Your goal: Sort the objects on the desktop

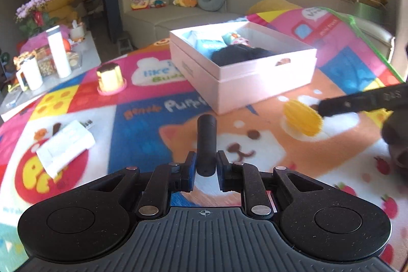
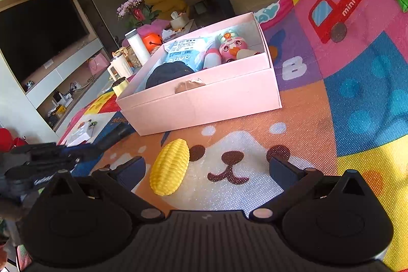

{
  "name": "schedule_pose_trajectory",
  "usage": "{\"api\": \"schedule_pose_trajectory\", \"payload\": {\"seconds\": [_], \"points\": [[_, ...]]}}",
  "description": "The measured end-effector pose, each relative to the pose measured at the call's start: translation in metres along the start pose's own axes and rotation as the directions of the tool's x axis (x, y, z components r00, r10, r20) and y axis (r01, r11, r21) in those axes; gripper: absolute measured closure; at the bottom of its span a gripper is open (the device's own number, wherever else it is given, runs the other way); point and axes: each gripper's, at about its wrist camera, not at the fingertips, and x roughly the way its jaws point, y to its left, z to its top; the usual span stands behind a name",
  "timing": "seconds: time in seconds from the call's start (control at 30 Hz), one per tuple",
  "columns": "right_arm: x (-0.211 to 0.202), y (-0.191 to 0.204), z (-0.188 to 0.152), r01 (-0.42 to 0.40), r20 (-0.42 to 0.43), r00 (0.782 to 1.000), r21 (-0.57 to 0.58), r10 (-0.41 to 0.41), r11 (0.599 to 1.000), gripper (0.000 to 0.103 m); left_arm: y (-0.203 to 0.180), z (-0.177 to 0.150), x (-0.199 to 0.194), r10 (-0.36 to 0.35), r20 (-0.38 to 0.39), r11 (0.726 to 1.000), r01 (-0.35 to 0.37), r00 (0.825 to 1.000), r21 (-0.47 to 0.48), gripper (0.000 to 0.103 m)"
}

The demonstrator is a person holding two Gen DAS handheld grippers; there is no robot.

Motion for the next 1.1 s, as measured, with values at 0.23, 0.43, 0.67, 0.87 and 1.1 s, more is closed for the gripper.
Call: {"api": "schedule_pose_trajectory", "payload": {"seconds": [0.23,0.43,0.67,0.87,1.1], "points": [[0.005,0.012,-0.001,0.052,-0.028,0.998,-0.075,-0.054,0.996,0.000,-0.015,-0.017,-0.001,0.040,-0.024,0.999,-0.040,0.999,0.007,0.053],[0.011,0.026,-0.005,0.097,-0.057,0.992,-0.185,-0.109,0.978,0.000,0.013,-0.007,0.002,0.224,0.033,0.974,-0.224,0.974,-0.027,0.019],[-0.001,0.018,0.004,0.076,-0.037,0.996,-0.128,-0.081,0.989,0.000,0.040,0.000,0.002,0.213,0.016,0.965,-0.208,0.977,-0.158,0.007],[-0.003,0.007,0.045,0.178,0.141,0.975,-0.047,-0.170,0.983,0.000,0.027,-0.005,0.005,0.117,0.020,0.985,-0.113,0.993,-0.128,0.006],[0.044,0.009,0.074,0.124,0.091,0.988,-0.007,-0.122,0.992,0.000,0.025,-0.004,0.005,0.121,0.045,0.983,-0.113,0.992,-0.147,0.002]]}}
